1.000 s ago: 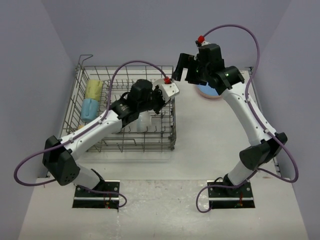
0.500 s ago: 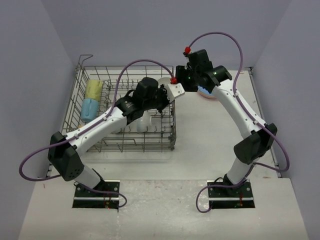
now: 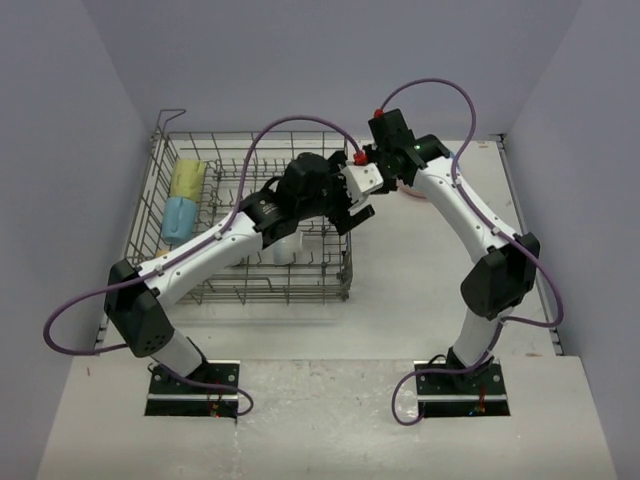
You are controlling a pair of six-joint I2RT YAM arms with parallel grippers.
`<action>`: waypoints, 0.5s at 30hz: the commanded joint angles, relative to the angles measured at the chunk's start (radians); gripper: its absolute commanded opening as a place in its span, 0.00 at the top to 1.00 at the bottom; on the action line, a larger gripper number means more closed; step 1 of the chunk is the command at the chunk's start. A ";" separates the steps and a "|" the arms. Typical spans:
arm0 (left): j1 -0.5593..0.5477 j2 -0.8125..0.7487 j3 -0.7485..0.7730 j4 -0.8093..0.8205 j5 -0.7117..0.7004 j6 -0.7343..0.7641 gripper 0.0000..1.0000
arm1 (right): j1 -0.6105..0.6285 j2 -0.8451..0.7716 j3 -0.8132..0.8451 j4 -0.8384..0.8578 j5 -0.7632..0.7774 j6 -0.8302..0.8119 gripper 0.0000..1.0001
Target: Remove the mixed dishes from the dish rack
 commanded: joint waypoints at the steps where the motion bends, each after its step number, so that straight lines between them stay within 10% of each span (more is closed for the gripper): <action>1: -0.002 -0.059 0.026 0.062 -0.064 -0.102 0.00 | -0.068 -0.099 -0.077 0.073 0.032 0.059 1.00; 15: 0.351 -0.318 -0.356 0.113 0.013 -0.696 0.00 | -0.470 -0.230 -0.657 0.424 -0.041 0.016 1.00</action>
